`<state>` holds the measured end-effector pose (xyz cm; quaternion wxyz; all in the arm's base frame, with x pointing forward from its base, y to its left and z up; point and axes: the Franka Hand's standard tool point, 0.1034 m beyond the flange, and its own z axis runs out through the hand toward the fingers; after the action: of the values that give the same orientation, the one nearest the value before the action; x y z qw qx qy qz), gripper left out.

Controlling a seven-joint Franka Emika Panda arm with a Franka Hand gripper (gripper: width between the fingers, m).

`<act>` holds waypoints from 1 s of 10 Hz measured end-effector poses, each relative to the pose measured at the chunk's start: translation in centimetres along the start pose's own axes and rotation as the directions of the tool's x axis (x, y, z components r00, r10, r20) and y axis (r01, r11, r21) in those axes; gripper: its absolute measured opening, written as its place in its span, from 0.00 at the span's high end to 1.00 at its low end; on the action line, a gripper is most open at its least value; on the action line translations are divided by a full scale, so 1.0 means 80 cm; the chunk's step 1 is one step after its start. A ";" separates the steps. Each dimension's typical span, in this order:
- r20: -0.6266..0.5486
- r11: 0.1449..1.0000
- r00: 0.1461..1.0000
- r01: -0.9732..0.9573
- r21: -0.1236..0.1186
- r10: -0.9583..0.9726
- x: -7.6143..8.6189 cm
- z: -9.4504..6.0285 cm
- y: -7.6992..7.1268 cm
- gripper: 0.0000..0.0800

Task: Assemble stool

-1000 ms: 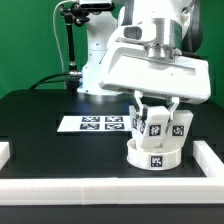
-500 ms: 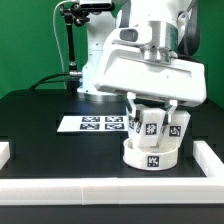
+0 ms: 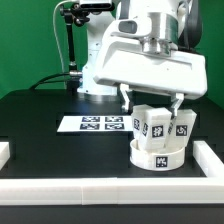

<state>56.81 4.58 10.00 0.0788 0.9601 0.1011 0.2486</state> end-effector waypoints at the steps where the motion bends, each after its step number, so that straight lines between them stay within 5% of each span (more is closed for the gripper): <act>1: 0.013 1.000 1.000 -0.010 0.009 0.009 0.005 -0.007 0.001 0.19; 4: 0.068 0.998 0.997 -0.049 0.037 0.046 0.018 -0.025 0.009 0.19; 8: 0.114 0.998 0.992 -0.053 0.046 0.048 0.014 -0.024 0.007 0.19; 10: 0.328 0.991 0.942 -0.103 0.083 0.070 0.008 -0.027 0.001 0.19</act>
Offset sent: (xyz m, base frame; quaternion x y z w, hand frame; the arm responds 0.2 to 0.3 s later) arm 0.0033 0.0107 0.0174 0.0776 -0.0495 0.0551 0.9942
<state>56.30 4.88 12.22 0.0356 0.9941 0.0566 0.0853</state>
